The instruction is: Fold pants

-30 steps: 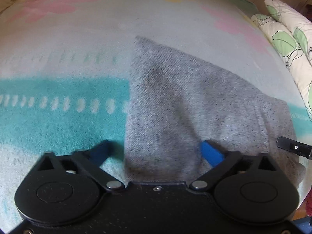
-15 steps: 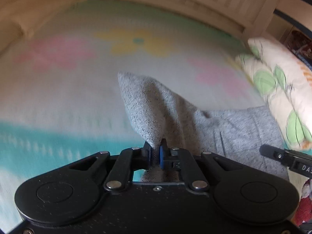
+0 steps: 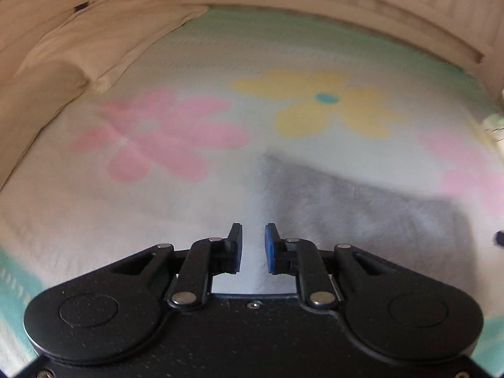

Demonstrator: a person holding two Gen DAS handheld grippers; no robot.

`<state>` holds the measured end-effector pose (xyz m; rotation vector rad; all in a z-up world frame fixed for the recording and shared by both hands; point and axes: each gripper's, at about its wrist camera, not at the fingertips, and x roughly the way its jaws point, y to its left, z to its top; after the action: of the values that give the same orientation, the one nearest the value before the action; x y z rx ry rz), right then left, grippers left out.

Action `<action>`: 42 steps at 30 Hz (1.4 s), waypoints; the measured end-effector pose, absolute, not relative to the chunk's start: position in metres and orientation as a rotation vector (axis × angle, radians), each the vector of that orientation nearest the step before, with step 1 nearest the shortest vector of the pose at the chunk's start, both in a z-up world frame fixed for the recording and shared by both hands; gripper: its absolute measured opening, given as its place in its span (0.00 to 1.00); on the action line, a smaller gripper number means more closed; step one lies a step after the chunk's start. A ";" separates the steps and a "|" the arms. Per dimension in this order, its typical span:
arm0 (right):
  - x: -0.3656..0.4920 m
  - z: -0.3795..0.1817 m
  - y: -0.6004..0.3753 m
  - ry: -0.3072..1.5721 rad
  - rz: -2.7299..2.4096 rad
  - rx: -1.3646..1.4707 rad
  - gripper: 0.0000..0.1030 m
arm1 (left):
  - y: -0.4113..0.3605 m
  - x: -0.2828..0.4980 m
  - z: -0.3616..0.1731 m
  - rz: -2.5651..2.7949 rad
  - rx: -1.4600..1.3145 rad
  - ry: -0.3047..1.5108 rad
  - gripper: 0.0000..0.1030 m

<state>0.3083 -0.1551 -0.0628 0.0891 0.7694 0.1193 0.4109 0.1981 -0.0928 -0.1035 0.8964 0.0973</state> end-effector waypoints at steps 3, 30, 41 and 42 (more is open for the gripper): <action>0.301 -0.060 -0.148 0.746 0.172 0.091 0.39 | 0.199 0.412 -0.103 0.088 -0.104 0.918 0.23; 0.169 0.008 -0.107 0.692 0.285 0.053 0.40 | 0.114 0.272 -0.021 0.016 -0.015 0.744 0.63; 0.177 0.001 -0.109 0.724 0.263 0.109 0.40 | 0.105 0.284 -0.049 -0.037 -0.075 0.845 0.63; 0.178 0.001 -0.109 0.723 0.262 0.108 0.40 | 0.104 0.284 -0.049 -0.034 -0.069 0.840 0.62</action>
<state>0.1775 -0.1090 0.0011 0.1082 0.7226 0.2618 0.2841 0.1039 -0.0490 -0.0691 0.8405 -0.0344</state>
